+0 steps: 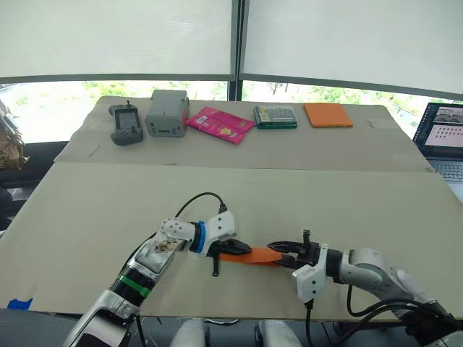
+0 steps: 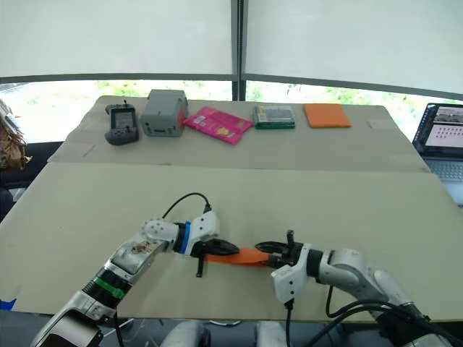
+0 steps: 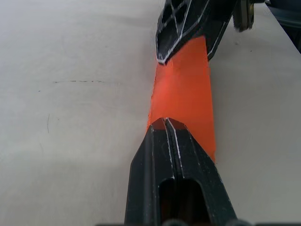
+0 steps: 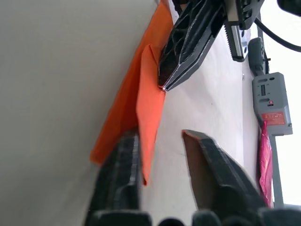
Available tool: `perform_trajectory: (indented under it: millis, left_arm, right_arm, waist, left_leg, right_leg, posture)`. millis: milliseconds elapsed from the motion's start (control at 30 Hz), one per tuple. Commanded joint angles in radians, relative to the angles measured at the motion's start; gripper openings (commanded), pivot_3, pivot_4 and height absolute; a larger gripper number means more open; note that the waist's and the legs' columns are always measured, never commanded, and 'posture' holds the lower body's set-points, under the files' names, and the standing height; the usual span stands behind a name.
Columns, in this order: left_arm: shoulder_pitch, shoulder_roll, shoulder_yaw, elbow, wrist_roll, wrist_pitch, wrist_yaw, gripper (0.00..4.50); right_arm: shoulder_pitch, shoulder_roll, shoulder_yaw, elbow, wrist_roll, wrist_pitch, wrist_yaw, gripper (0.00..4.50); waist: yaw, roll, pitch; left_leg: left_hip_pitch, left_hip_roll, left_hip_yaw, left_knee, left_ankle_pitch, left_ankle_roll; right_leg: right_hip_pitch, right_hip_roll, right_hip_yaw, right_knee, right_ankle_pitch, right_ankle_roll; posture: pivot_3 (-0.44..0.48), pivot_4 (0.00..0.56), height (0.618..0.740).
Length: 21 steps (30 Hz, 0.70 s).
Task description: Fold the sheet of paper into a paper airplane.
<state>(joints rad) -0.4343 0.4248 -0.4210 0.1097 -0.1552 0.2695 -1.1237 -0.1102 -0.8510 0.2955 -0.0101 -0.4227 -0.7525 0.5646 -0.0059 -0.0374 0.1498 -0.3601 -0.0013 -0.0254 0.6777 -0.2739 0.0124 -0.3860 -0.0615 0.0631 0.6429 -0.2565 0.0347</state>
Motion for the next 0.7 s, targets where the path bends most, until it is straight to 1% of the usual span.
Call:
perform_trajectory:
  millis: [33,67,100,133,167,233,267,367,400,467,533,567,667,700]
  left_arm:
    - [0.029,0.006,-0.024,0.038,0.044,0.018,0.02,0.0]
    - [0.03,0.007,-0.021,0.038,0.042,0.016,0.021,0.0]
    - [0.031,0.008,-0.016,0.038,0.039,0.014,0.02,0.0]
    - [0.033,0.009,-0.013,0.037,0.036,0.014,0.019,0.0]
    - [0.035,0.009,-0.007,0.036,0.033,0.01,0.02,0.0]
    - [0.041,0.005,0.01,0.028,0.018,0.01,0.02,0.0]
    - [0.045,0.003,0.018,0.022,0.009,0.018,0.022,0.0]
    - [0.053,0.008,0.028,0.003,0.006,0.031,0.022,0.0]
    - [0.057,0.012,0.03,-0.006,0.006,0.036,0.023,0.0]
    - [0.071,0.023,0.037,-0.03,0.003,0.048,0.025,0.0]
    - [0.091,0.024,0.046,-0.049,-0.004,0.066,0.036,0.0]
    - [0.098,0.023,0.049,-0.055,-0.005,0.074,0.04,0.0]
    - [0.117,0.035,0.048,-0.064,0.013,0.08,0.057,0.0]
    - [0.122,0.036,0.05,-0.069,0.013,0.084,0.062,0.0]
  right_arm:
    - [0.086,-0.114,-0.046,-0.079,0.257,0.105,0.158,3.01]
    - [0.102,-0.139,-0.062,-0.109,0.32,0.136,0.187,3.31]
    - [0.117,-0.152,-0.087,-0.148,0.397,0.195,0.207,3.74]
    - [0.128,-0.159,-0.105,-0.178,0.452,0.242,0.222,4.03]
    - [0.127,-0.154,-0.125,-0.213,0.512,0.333,0.231,4.39]
    - [0.104,-0.111,-0.155,-0.263,0.605,0.502,0.212,4.39]
    - [0.086,-0.082,-0.163,-0.282,0.63,0.578,0.193,4.24]
    - [0.06,-0.016,-0.157,-0.325,0.662,0.776,0.168,3.27]
    - [0.055,0.005,-0.146,-0.339,0.66,0.827,0.161,2.89]
    - [0.051,0.066,-0.125,-0.367,0.673,0.99,0.111,2.15]
    - [0.063,0.133,-0.111,-0.394,0.684,1.112,0.066,1.49]
    - [0.071,0.161,-0.11,-0.406,0.7,1.156,0.057,1.17]
    - [0.102,0.203,-0.083,-0.432,0.677,1.201,0.051,0.11]
    - [0.109,0.212,-0.079,-0.437,0.674,1.213,0.05,0.05]
  waist:
    - [0.005,0.0,0.0]
    - [0.004,0.0,0.0]
    - [0.003,0.0,0.0]
    - [0.003,0.0,0.0]
    - [0.003,0.0,0.0]
    - [0.0,0.001,0.0]
    - [-0.003,0.001,0.0]
    - [-0.004,0.001,0.0]
    - [-0.005,0.001,0.0]
    - [-0.004,0.001,0.0]
    - [-0.004,0.001,0.0]
    - [-0.005,0.002,0.0]
    - [-0.006,0.002,0.0]
    - [-0.007,0.002,0.0]
  left_leg:
    - [0.0,0.0,0.0,0.0,0.0,0.0]
    - [0.0,0.0,-0.001,0.0,0.0,0.001]
    - [-0.001,0.0,0.0,0.0,-0.001,0.001]
    - [-0.001,0.001,0.0,0.0,-0.001,0.001]
    - [-0.001,0.001,0.0,0.0,-0.001,0.002]
    - [0.0,0.002,0.0,0.0,-0.001,0.002]
    - [0.0,0.002,0.0,0.0,-0.001,0.002]
    - [0.0,0.002,0.0,0.0,-0.001,0.002]
    - [-0.001,0.002,0.0,0.0,-0.001,0.002]
    - [-0.004,0.002,-0.001,0.0,-0.001,0.002]
    - [-0.007,0.002,-0.002,0.0,-0.001,0.002]
    - [-0.008,0.002,-0.002,0.0,-0.001,0.002]
    - [-0.009,0.002,-0.002,0.0,-0.001,0.002]
    - [-0.009,0.002,-0.002,0.0,-0.001,0.002]
  right_leg:
    - [0.0,0.0,0.0,-0.001,0.0,0.0]
    - [0.001,0.0,0.0,-0.001,0.0,0.0]
    - [0.001,0.0,0.001,-0.002,0.0,0.0]
    - [0.001,0.0,0.001,-0.001,0.0,0.0]
    - [0.001,0.0,0.002,-0.001,0.0,0.0]
    - [0.001,0.001,0.002,0.0,0.0,0.0]
    - [0.001,0.001,0.002,0.0,0.0,0.0]
    - [0.0,0.001,0.002,0.0,0.0,0.0]
    - [-0.001,0.001,0.002,0.0,0.0,0.0]
    - [-0.003,0.001,0.001,-0.001,0.0,0.001]
    - [-0.005,0.001,0.0,-0.001,0.0,0.001]
    - [-0.007,0.001,0.0,0.0,0.0,0.0]
    - [-0.009,0.001,0.001,0.0,0.0,0.0]
    - [-0.009,0.001,0.001,0.0,0.0,0.0]
  posture:
    - [0.0,0.15,0.74]
    - [0.0,0.15,0.74]
    - [0.0,0.15,0.74]
    - [0.0,0.15,0.74]
    - [0.0,0.15,0.74]
    - [0.0,0.15,0.74]
    - [0.0,0.15,0.74]
    - [0.0,0.15,0.74]
    - [0.0,0.15,0.74]
    - [0.0,0.15,0.74]
    - [0.0,0.15,0.74]
    - [0.0,0.15,0.74]
    - [0.0,0.15,0.74]
    - [0.0,0.15,0.74]
